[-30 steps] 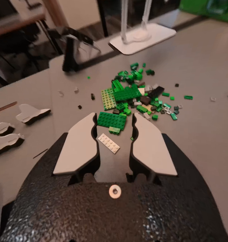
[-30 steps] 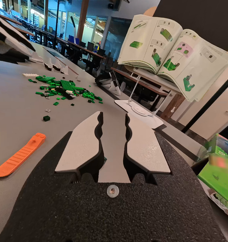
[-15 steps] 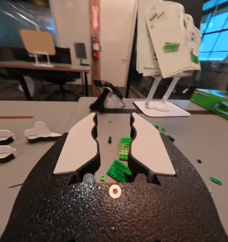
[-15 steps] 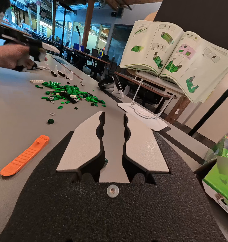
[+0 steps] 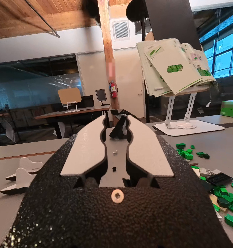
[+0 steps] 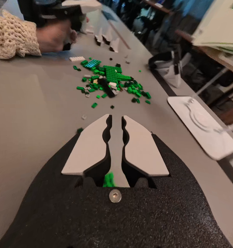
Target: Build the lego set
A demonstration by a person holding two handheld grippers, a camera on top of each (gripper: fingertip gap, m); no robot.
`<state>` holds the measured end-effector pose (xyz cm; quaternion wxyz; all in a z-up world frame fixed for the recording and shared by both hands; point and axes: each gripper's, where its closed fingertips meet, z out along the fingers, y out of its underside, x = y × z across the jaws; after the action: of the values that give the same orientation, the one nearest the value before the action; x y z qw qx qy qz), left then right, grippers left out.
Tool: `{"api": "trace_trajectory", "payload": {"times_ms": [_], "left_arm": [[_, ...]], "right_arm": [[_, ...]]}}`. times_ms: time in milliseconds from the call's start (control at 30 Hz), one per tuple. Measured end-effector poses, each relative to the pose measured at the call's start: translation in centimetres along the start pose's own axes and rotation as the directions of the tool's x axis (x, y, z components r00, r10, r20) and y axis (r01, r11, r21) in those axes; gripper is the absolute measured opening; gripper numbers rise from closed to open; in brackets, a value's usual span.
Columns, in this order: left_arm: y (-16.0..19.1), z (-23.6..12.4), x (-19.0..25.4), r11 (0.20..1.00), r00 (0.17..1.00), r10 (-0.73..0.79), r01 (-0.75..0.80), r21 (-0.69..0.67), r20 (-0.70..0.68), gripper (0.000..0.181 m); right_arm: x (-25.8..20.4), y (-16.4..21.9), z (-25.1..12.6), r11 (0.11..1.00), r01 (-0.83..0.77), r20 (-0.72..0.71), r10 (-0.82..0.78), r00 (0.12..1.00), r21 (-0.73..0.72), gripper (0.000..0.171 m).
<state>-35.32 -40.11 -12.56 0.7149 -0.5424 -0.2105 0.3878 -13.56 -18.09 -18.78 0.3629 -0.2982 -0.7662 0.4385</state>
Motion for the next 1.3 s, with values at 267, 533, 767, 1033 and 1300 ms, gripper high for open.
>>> {"api": "trace_trajectory", "payload": {"times_ms": [267, 533, 767, 1033, 1300], "left_arm": [[0.2, -0.1, 0.7, 0.998, 0.998, 0.057, -0.057, -0.009, -0.033, 0.022], [0.2, -0.4, -0.9, 0.999, 0.999, -0.033, 0.033, -0.010, 0.019, 0.021], [0.6, -0.1, -1.4, 0.994, 0.994, -0.109, 0.109, -0.015, 0.033, 0.020], [0.7, -0.1, -1.9, 0.990, 0.989, -0.142, 0.142, -0.015, 0.044, 0.018], [0.8, 0.0, -1.5, 0.989, 0.989, -0.143, 0.144, -0.024, 0.032, 0.015]], "right_arm": [[2.2, -4.2, 15.4, 0.942, 0.083, 0.320, 0.027, 0.947, -0.326, 0.018], [3.3, -3.2, 22.8, 0.680, 0.672, 0.652, -0.373, 0.660, -0.291, 0.035], [3.3, -0.9, 25.2, 0.335, 0.924, 0.833, -0.445, 0.329, -0.186, 0.033], [3.8, 0.4, 25.0, 0.194, 0.960, 0.901, -0.347, 0.260, -0.202, 0.023], [5.7, -0.7, 18.7, 0.267, 0.901, 0.787, -0.443, 0.430, -0.342, 0.021]]}}
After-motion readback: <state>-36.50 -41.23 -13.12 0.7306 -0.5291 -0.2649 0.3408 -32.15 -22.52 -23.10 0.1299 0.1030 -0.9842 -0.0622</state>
